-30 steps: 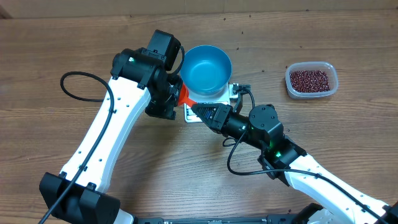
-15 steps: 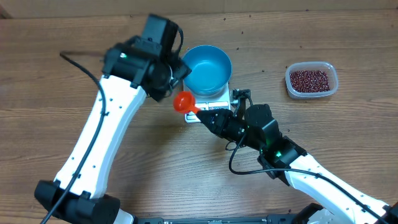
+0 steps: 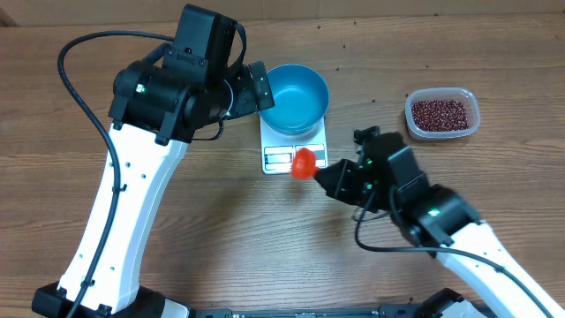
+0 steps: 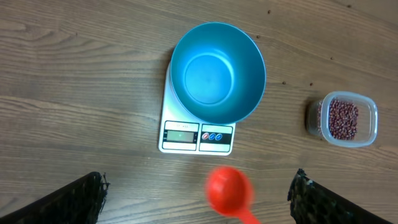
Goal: Scoop item into bowl and weigh 150g on scale
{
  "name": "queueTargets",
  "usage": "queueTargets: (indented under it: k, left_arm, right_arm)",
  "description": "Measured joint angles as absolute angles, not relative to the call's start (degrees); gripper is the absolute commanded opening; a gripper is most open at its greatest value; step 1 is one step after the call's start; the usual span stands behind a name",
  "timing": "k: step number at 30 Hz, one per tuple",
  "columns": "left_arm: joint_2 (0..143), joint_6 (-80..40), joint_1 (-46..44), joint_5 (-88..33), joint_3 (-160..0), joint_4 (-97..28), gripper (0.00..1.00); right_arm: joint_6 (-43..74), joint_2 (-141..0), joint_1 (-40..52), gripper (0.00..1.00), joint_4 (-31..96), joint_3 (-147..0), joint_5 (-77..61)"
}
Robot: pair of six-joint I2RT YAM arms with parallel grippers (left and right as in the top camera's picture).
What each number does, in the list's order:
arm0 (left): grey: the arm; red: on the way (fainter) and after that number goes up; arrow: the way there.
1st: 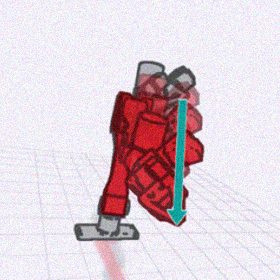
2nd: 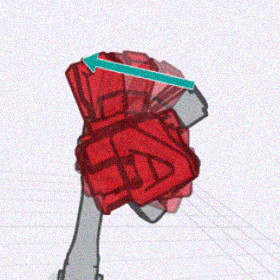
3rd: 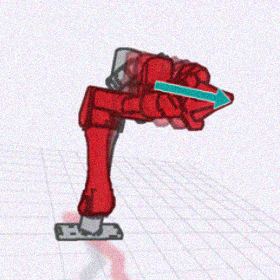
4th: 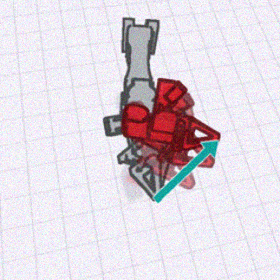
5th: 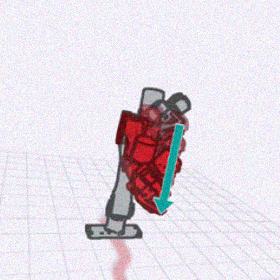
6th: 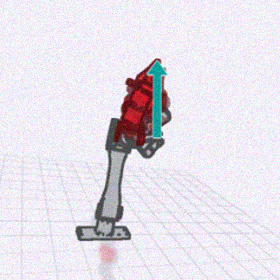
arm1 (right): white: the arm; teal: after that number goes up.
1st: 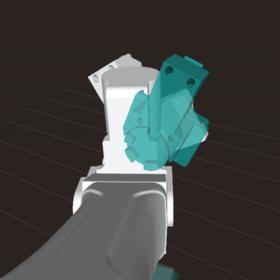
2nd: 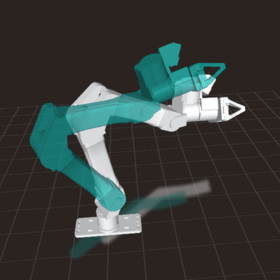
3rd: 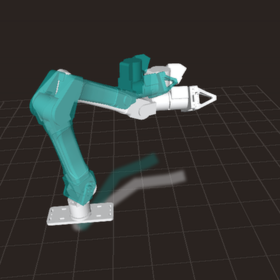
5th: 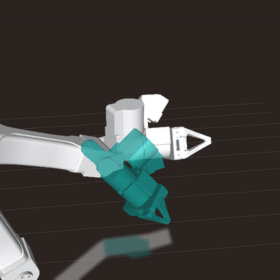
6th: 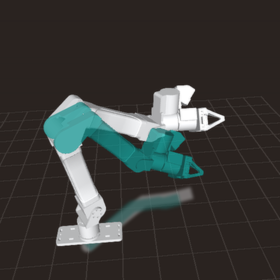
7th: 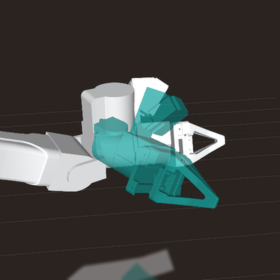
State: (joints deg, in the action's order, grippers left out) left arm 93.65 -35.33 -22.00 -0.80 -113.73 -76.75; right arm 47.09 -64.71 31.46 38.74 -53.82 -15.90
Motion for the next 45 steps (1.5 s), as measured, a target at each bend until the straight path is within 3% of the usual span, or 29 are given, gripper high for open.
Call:
queueTargets:
  k: [11,22,31,37,39,41,45]
  left_arm:
    - [94.1,-28.9,-22.5,-3.0,-113.7,-76.7,0.93]
    - [95.9,-24.9,-26.3,-3.7,-113.7,-76.7,0.88]
    - [100.1,-24.9,-26.9,-4.1,-113.7,-76.7,0.82]
    - [104.0,-25.2,-27.1,-8.4,-113.7,-77.3,0.47]
    - [104.8,-25.3,-27.9,-9.1,-113.7,-78.9,0.21]
    - [105.5,-25.5,-29.4,-9.0,-113.7,-80.2,0.05]
    - [106.5,-27.5,-34.5,-5.8,-113.5,-81.6,0.04]
  right_arm:
    - [38.7,-63.5,28.5,0.04,69.6,-76.7,-3.2]
    - [33.6,-63.0,27.4,0.04,72.8,-81.2,5.8]
    - [25.3,-64.0,14.7,0.04,71.8,-81.2,4.6]
    - [19.6,-65.6,9.0,0.04,71.5,-81.2,1.3]
    - [18.5,-65.9,8.6,0.04,71.4,-81.2,0.9]
    - [17.7,-66.4,8.6,0.04,71.1,-81.2,0.5]
    - [16.9,-67.8,8.6,0.04,71.1,-81.2,0.2]
